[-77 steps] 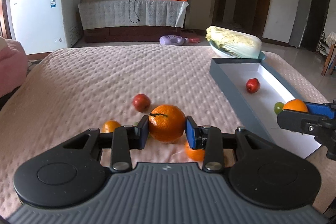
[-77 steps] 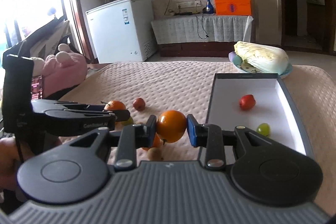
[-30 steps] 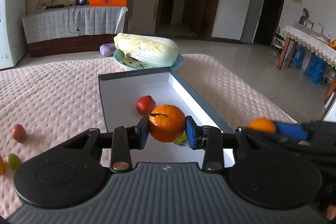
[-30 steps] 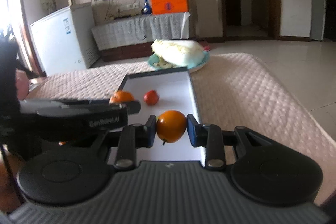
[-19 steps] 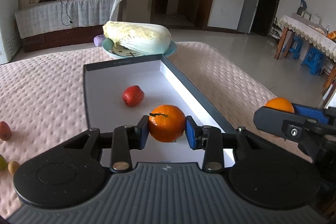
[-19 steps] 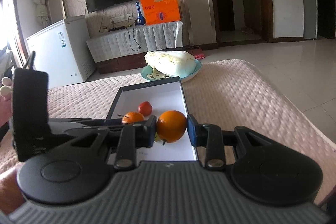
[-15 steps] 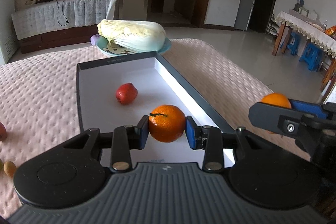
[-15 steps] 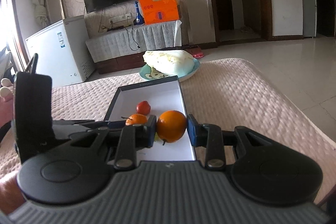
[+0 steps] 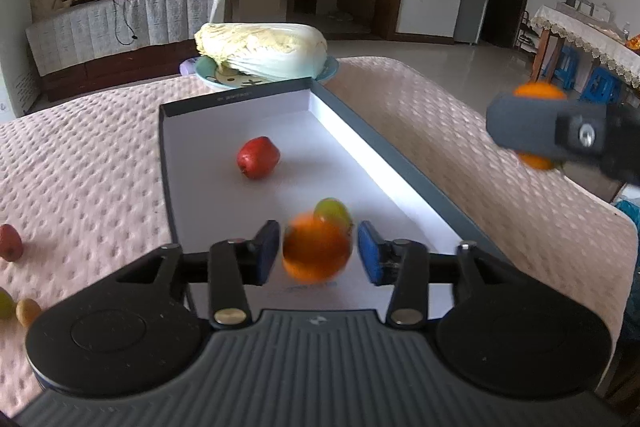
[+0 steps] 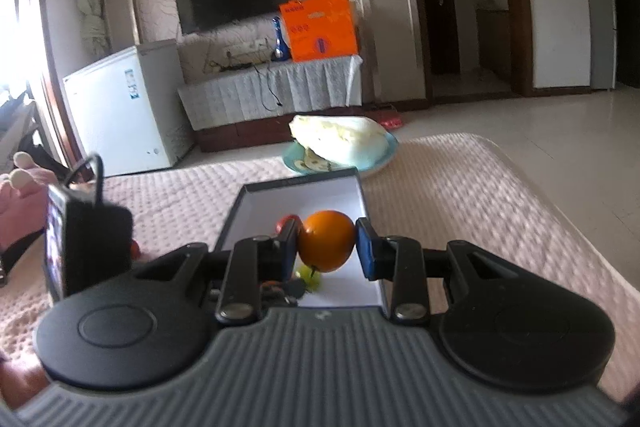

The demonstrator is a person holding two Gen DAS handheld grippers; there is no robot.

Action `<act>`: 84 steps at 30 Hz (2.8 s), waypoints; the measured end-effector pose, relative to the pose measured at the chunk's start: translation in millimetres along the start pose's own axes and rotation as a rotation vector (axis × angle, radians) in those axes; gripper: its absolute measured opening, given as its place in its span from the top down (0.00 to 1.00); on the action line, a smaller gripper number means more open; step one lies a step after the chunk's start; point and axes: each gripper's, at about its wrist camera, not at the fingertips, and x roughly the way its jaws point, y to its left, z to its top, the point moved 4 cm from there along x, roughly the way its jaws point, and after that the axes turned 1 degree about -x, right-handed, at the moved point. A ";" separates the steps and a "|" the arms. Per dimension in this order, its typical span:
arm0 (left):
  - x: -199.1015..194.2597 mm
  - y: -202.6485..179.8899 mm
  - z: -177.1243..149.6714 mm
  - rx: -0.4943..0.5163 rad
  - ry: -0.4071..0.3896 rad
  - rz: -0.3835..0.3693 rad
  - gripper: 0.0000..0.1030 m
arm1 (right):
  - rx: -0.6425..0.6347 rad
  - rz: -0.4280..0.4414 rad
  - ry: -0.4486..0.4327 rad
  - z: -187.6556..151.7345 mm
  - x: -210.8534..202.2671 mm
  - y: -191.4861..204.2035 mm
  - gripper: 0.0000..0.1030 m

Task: Organize fruits
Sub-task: 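Open the left gripper to drop the orange into the grey box, then open the right gripper over the grey box while the left tool returns to the fruit pile, then move the right tool to a brown kiwi while the left tool approaches a stemmed tangerine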

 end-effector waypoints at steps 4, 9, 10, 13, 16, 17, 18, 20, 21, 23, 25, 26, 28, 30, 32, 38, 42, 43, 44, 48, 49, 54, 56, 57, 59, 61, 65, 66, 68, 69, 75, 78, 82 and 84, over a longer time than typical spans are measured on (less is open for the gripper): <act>-9.2 -0.7 -0.4 -0.001 -0.028 -0.015 0.34 | 0.014 0.023 -0.020 8.8 4.8 7.6 0.67; -22.5 -0.7 -5.4 0.015 -0.046 -0.023 0.33 | 0.019 0.041 -0.034 11.5 9.8 22.0 0.67; -27.6 -0.2 -6.0 0.017 -0.059 -0.018 0.33 | 0.022 0.041 -0.033 11.2 11.5 24.3 0.67; -41.8 4.9 -7.2 0.005 -0.086 -0.009 0.33 | 0.042 0.044 -0.035 10.7 14.6 26.4 0.67; -62.0 17.8 -10.5 -0.018 -0.094 0.049 0.33 | 0.064 0.029 -0.058 12.0 15.0 23.0 0.67; -70.5 22.3 -10.3 -0.022 -0.107 0.070 0.33 | 0.075 0.024 -0.059 12.9 16.5 21.2 0.67; -80.0 26.3 -9.8 -0.023 -0.122 0.084 0.33 | 0.085 0.023 -0.056 13.0 18.2 20.2 0.67; -99.3 35.4 -9.9 -0.030 -0.143 0.111 0.33 | 0.091 0.022 -0.050 12.1 20.0 22.2 0.67; -107.8 39.6 -10.9 -0.037 -0.142 0.110 0.33 | 0.091 0.024 -0.046 11.9 21.9 24.1 0.67; -127.2 47.0 -15.9 -0.038 -0.153 0.126 0.33 | 0.088 0.031 -0.034 10.4 25.8 29.2 0.67; -145.9 52.6 -22.4 -0.041 -0.163 0.137 0.33 | 0.078 0.030 -0.016 7.9 30.8 35.4 0.67; -153.9 56.1 -25.8 -0.051 -0.165 0.137 0.33 | 0.076 0.030 -0.005 6.3 33.3 38.1 0.67; -166.6 63.1 -33.5 -0.068 -0.160 0.149 0.33 | 0.073 0.033 0.015 2.6 38.3 42.9 0.67; -174.1 68.7 -42.0 -0.073 -0.149 0.155 0.33 | 0.069 0.029 0.030 -0.6 43.1 45.3 0.67; -178.8 74.5 -47.2 -0.065 -0.140 0.175 0.33 | 0.070 0.026 0.047 -3.4 48.2 46.8 0.67; -187.2 103.3 -58.4 -0.140 -0.118 0.208 0.33 | 0.061 0.007 0.108 -16.4 60.0 54.6 0.67; -191.9 118.1 -61.6 -0.147 -0.118 0.236 0.33 | 0.039 0.006 0.131 -21.8 66.5 62.6 0.67; -194.1 122.2 -61.9 -0.154 -0.120 0.241 0.33 | 0.035 0.002 0.135 -22.9 68.4 64.0 0.67; -196.2 126.0 -62.5 -0.160 -0.121 0.248 0.33 | 0.034 -0.002 0.139 -23.5 70.4 65.1 0.67; -204.0 138.7 -65.8 -0.173 -0.126 0.271 0.33 | 0.032 -0.013 0.145 -22.4 78.3 67.3 0.67; -206.1 140.7 -66.6 -0.172 -0.126 0.272 0.33 | 0.036 -0.016 0.144 -21.5 80.2 66.3 0.67; -207.7 148.6 -70.5 -0.162 -0.114 0.265 0.33 | 0.055 -0.060 0.175 -23.5 90.7 61.2 0.67; -206.4 152.0 -71.4 -0.176 -0.105 0.258 0.33 | 0.061 -0.074 0.199 -26.8 95.1 60.6 0.66; -205.5 153.1 -71.5 -0.182 -0.101 0.252 0.32 | 0.060 -0.085 0.207 -28.0 96.7 61.0 0.66; -202.2 154.3 -71.8 -0.184 -0.096 0.252 0.31 | 0.055 -0.097 0.207 -28.8 96.2 62.5 0.66; -199.0 156.3 -72.0 -0.182 -0.091 0.258 0.30 | 0.044 -0.111 0.186 -27.6 92.8 64.1 0.57; -191.7 164.7 -72.7 -0.208 -0.067 0.271 0.30 | 0.004 -0.123 0.137 -21.3 84.9 69.8 0.44; -190.9 166.5 -73.1 -0.212 -0.064 0.274 0.30 | -0.006 -0.128 0.131 -20.2 83.6 70.7 0.44; -190.9 169.6 -73.0 -0.217 -0.066 0.281 0.30 | -0.007 -0.124 0.118 -16.8 81.4 70.7 0.44; -190.7 170.6 -73.0 -0.219 -0.067 0.282 0.30 | -0.004 -0.119 0.109 -15.3 79.6 70.5 0.44; -191.8 174.5 -73.2 -0.220 -0.073 0.304 0.30 | 0.003 -0.018 0.034 -7.6 64.1 79.5 0.44; -190.2 178.8 -73.4 -0.232 -0.066 0.324 0.30 | -0.070 0.099 0.051 -13.7 60.8 103.3 0.44; -189.2 182.8 -73.9 -0.242 -0.062 0.339 0.30 | -0.161 0.224 0.117 -28.0 61.5 134.0 0.45; -188.6 184.2 -74.2 -0.248 -0.060 0.343 0.30 | -0.203 0.266 0.164 -36.9 64.2 146.1 0.45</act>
